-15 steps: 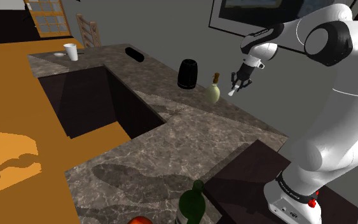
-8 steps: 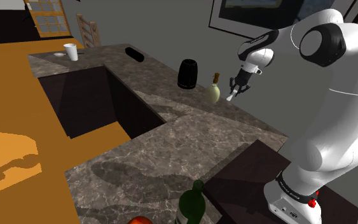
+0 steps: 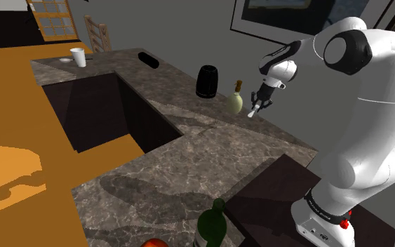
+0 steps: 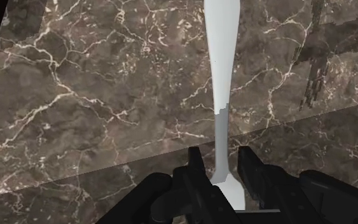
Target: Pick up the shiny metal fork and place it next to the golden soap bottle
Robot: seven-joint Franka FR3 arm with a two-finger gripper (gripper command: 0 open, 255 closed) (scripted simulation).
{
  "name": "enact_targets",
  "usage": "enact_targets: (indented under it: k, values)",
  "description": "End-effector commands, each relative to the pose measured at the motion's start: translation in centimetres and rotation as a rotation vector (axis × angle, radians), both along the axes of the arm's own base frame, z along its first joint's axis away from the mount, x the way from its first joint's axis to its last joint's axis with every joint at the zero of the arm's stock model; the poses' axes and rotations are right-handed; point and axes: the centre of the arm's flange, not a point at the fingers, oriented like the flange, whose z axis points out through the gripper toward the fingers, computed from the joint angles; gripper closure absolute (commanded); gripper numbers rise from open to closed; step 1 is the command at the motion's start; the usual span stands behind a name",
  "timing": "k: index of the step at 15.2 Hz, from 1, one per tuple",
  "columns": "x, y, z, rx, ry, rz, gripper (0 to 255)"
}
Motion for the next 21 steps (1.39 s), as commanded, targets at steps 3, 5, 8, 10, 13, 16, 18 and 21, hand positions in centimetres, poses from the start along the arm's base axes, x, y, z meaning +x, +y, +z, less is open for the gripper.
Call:
enact_targets:
  k: [3, 5, 8, 10, 13, 16, 18, 21]
  values:
    - [-0.1, 0.0, -2.1, -0.001, -0.001, 0.000, 255]
    - [-0.1, 0.0, -3.1, -0.001, -0.001, 0.000, 255]
    - [-0.1, 0.0, -4.7, -0.001, -0.001, 0.000, 255]
    - [-0.1, 0.0, -5.8, -0.001, -0.001, 0.000, 255]
    - [-0.1, 0.0, -7.3, -0.001, -0.001, 0.000, 255]
    - [-0.1, 0.0, -8.9, -0.001, -0.001, 0.000, 255]
    - [-0.1, 0.0, -10.0, -0.001, -0.001, 0.000, 255]
    - [-0.1, 0.0, -11.6, -0.001, -0.001, 0.000, 255]
